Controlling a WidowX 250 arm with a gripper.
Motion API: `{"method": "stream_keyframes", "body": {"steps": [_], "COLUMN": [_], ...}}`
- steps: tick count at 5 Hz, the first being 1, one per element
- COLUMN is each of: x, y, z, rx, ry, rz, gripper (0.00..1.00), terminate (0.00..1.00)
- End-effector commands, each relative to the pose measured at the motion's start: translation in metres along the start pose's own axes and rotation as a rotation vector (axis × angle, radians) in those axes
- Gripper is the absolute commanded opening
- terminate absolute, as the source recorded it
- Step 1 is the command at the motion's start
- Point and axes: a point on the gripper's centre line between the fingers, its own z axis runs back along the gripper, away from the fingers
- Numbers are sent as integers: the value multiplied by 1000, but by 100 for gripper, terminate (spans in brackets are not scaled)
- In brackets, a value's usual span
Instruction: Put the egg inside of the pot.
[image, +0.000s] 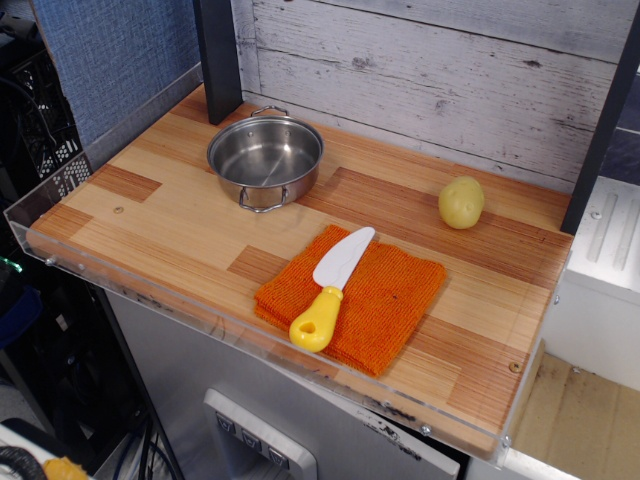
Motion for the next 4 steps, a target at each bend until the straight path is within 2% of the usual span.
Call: {"method": "stream_keyframes", "body": {"steps": [1,2,3,4], "x": [0,12,26,36], "y": [0,-14,-33,-47], "z": [0,-14,-42,-69], "rx": [0,0,25,27], "ry": [0,5,34,21], "rz": [0,36,63,101], "gripper": [100,100,100,100], "terminate": [0,0,0,0]}}
